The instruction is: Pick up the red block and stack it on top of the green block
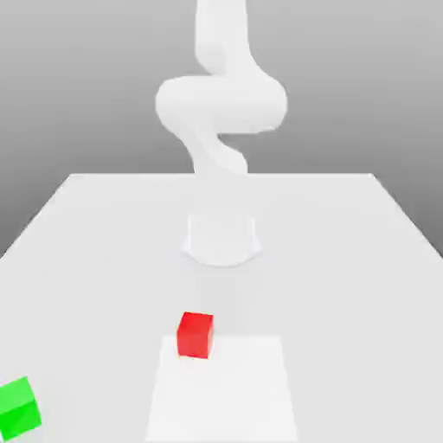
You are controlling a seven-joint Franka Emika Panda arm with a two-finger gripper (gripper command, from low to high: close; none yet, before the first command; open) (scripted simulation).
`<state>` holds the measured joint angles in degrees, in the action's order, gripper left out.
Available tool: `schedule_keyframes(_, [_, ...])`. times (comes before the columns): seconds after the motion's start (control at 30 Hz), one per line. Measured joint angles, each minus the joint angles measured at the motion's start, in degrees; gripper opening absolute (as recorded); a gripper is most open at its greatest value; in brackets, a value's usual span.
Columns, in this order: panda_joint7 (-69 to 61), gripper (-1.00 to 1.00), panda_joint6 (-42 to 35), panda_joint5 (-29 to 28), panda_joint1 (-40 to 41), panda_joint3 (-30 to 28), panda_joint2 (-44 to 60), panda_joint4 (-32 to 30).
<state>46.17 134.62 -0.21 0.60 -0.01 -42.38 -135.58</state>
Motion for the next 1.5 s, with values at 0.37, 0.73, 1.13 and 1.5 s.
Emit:
schedule_keyframes(0.37, [1.7,0.00,15.0,-1.0,2.8,-1.1,18.6,-20.0])
schedule_keyframes(0.73, [0.6,0.00,37.9,1.5,4.6,-1.7,47.7,-31.5])
schedule_keyframes(1.13, [1.1,-1.00,37.4,0.9,5.3,-1.1,47.1,-31.7])
schedule_keyframes(1.5, [-4.4,-1.00,22.3,4.1,9.5,-4.6,41.9,-22.3])
